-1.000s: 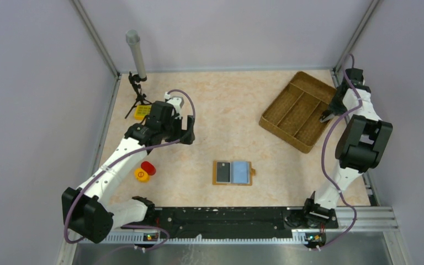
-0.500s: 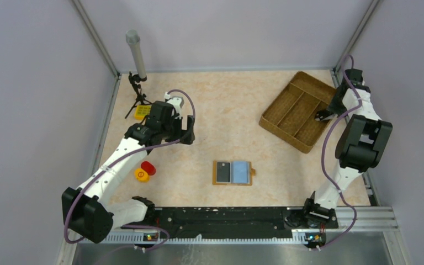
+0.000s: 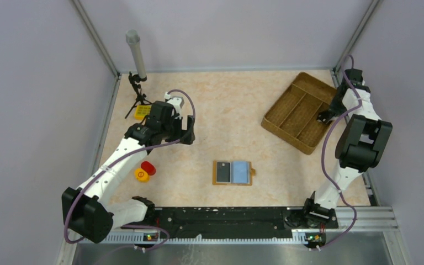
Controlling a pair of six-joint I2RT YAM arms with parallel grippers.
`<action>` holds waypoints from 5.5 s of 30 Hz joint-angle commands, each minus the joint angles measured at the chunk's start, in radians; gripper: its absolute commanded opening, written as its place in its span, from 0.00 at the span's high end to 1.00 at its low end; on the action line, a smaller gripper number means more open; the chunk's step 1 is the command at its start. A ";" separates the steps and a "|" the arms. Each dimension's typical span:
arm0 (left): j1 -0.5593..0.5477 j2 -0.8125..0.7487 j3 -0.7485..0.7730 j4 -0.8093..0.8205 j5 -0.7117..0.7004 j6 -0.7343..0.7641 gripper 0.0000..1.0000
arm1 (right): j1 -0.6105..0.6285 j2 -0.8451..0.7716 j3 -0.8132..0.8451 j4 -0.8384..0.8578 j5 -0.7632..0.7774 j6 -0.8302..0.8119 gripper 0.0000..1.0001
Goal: Put the credit cards into the card holder
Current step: Pick up the credit card from the storage box, then insert the credit card into the card holder.
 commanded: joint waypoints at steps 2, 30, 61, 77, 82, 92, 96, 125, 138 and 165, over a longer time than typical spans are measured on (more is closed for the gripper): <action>0.003 0.005 -0.004 0.022 0.009 0.010 0.01 | -0.007 -0.026 0.042 0.019 0.007 -0.020 0.88; 0.003 -0.007 -0.002 0.024 0.014 0.015 0.01 | -0.006 -0.187 -0.035 0.111 -0.101 0.002 1.00; 0.003 -0.074 -0.022 0.074 0.142 0.036 0.01 | 0.035 -0.355 -0.274 0.154 -0.188 0.071 1.00; 0.000 -0.186 -0.081 0.435 0.520 -0.225 0.01 | 0.227 -0.679 -0.298 0.199 -0.653 0.067 1.00; -0.006 -0.181 -0.135 0.677 0.655 -0.372 0.01 | 0.389 -0.735 -0.339 0.265 -0.876 0.110 1.00; -0.058 -0.109 -0.245 0.940 0.707 -0.557 0.01 | 0.717 -0.742 -0.477 0.608 -1.029 0.365 1.00; -0.060 -0.114 -0.267 0.989 0.714 -0.592 0.02 | 0.810 -0.711 -0.491 0.705 -1.047 0.419 1.00; -0.115 -0.112 -0.399 0.724 0.496 -0.604 1.00 | 0.861 -0.709 -0.568 0.183 -0.448 0.313 0.33; -0.239 0.165 -0.491 0.903 0.451 -0.686 1.00 | 0.990 -0.644 -0.784 0.177 -0.195 0.502 0.37; -0.268 0.286 -0.592 1.126 0.486 -0.808 1.00 | 1.059 -0.467 -0.814 0.163 -0.096 0.573 0.73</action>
